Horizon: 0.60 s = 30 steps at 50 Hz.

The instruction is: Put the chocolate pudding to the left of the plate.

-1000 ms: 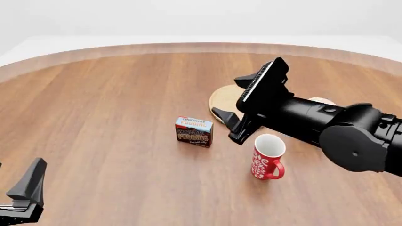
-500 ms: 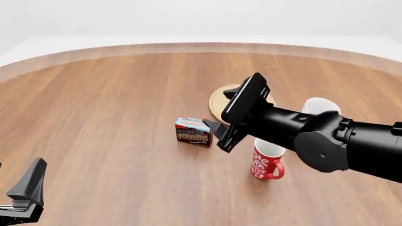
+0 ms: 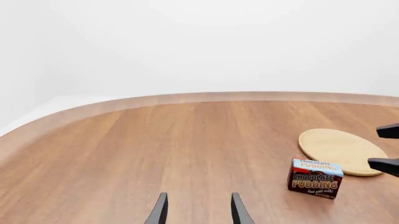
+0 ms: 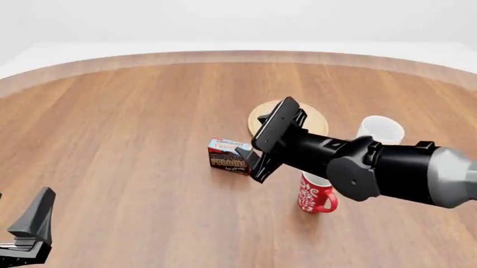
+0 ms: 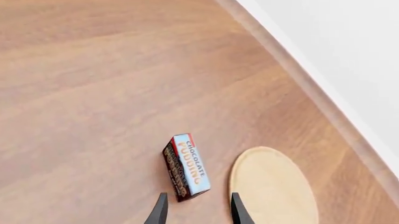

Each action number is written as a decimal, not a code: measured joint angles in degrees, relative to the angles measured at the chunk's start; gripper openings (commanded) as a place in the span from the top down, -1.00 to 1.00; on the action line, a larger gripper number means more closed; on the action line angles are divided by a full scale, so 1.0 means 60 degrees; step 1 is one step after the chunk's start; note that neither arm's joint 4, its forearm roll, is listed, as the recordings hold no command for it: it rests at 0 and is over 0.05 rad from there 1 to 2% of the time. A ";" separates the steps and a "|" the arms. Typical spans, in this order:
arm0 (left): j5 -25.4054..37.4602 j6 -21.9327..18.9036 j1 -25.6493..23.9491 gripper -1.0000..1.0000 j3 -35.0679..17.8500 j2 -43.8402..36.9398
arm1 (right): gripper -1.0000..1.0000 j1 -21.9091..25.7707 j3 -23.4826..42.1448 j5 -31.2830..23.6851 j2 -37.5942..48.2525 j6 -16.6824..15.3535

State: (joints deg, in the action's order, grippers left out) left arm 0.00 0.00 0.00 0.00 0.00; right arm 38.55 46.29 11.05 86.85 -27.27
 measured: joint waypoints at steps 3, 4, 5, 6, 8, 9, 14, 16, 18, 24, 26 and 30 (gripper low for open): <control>0.0000 0.0000 0.0000 -1.00 0.0000 0.0000 | -1.00 -0.0010 0.0030 0.0054 0.0131 0.0006; 0.0000 0.0000 0.0000 -1.00 0.0000 0.0000 | -1.00 -0.0015 0.0040 0.0073 0.0175 0.0011; 0.0000 0.0000 0.0000 -1.00 0.0000 0.0000 | -1.00 -0.0019 0.0049 0.0092 0.0217 0.0015; 0.0000 0.0000 0.0000 -1.00 0.0000 0.0000 | -1.00 -0.0021 0.0056 0.0112 0.0258 0.0018; 0.0000 0.0000 0.0000 -1.00 0.0000 0.0000 | -1.00 -0.0025 0.0068 0.0149 0.0339 0.0027; 0.0000 0.0000 0.0000 -1.00 0.0000 0.0000 | -1.00 -0.0028 0.0075 0.0168 0.0381 0.0031; 0.0000 0.0000 0.0000 -1.00 0.0000 0.0000 | -1.00 -0.0072 0.0123 0.0269 0.0594 0.0038; 0.0000 0.0000 0.0000 -1.00 0.0000 0.0000 | -1.00 -0.0091 0.0141 0.0311 0.0679 0.0044; 0.0000 0.0000 0.0000 -1.00 0.0000 0.0000 | -1.00 -0.0110 0.0158 0.0353 0.0762 0.0046; 0.0000 0.0000 0.0000 -1.00 0.0000 0.0000 | -1.00 -0.0180 0.0227 0.0463 0.1020 0.0029; 0.0000 0.0000 0.0000 -1.00 0.0000 0.0000 | -1.00 -0.0200 0.0260 0.0485 0.1105 0.0021; 0.0000 0.0000 0.0000 -1.00 0.0000 0.0000 | -1.00 -0.0232 0.0349 0.0504 0.1260 -0.0003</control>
State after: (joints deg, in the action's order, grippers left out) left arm 0.00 0.00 0.00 0.00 0.00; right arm 37.16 48.39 14.08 94.41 -27.29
